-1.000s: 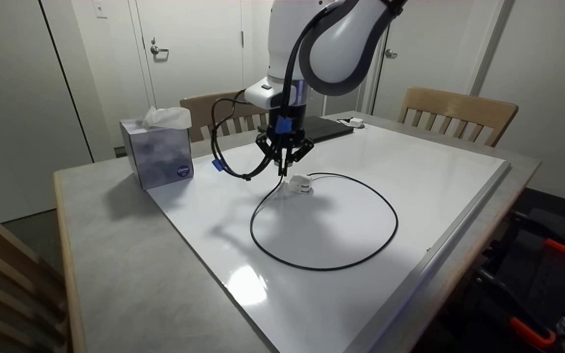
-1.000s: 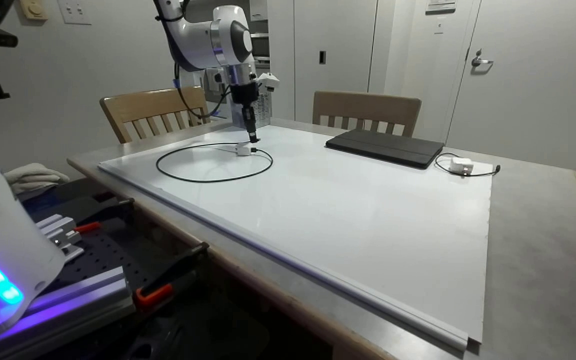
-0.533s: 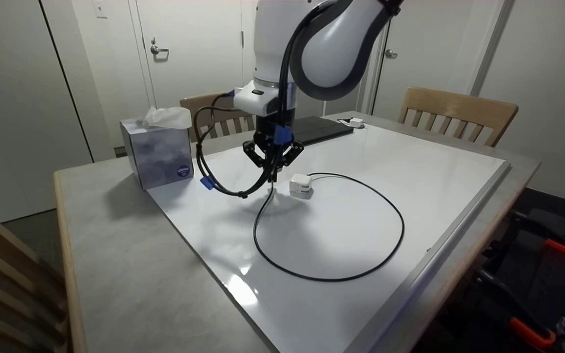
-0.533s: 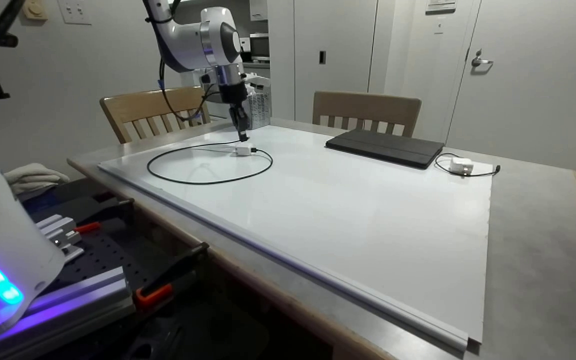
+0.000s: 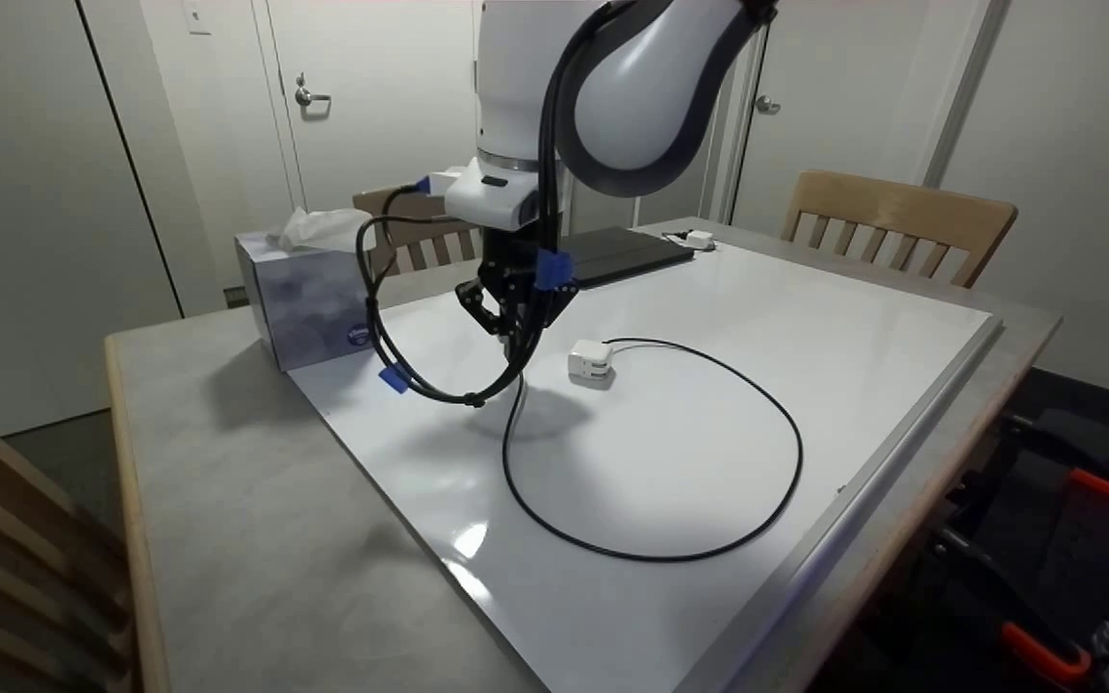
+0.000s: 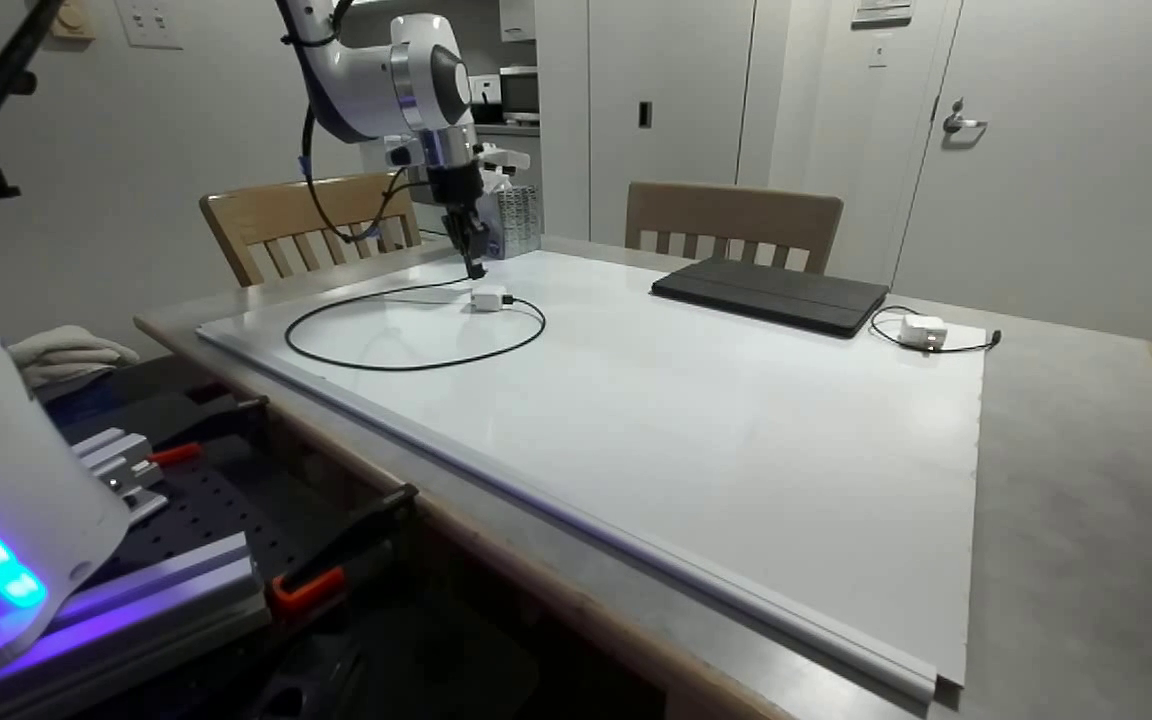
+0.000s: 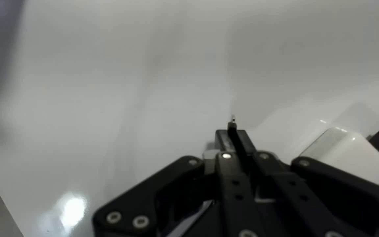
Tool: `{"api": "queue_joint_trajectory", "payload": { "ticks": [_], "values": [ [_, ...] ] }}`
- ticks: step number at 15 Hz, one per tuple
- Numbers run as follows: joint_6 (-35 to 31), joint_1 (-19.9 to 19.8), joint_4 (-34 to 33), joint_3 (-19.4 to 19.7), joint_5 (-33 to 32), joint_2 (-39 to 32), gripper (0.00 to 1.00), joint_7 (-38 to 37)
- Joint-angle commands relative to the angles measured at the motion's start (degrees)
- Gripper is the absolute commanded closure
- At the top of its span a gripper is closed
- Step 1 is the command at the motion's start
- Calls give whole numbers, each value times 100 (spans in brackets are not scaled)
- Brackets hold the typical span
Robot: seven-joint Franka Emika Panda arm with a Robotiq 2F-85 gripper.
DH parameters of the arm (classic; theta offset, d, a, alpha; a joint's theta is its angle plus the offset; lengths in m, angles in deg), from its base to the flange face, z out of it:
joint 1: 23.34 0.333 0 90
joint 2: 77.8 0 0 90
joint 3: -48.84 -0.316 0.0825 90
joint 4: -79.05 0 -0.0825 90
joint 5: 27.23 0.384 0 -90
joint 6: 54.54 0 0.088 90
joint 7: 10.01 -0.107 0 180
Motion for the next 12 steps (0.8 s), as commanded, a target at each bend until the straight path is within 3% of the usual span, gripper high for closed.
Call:
{"api": "queue_joint_trajectory", "payload": {
  "ticks": [1,5,10,11,12],
  "values": [
    [-51,44,-31,10,91,-33,98,194],
    [-173,-166,-409,-464,227,-469,98,1435],
    [245,-226,-952,-956,622,-950,98,3135],
    [-8,55,-666,-602,627,-702,92,2565],
    [59,-45,-739,-747,532,-776,92,2665]
  ]
}}
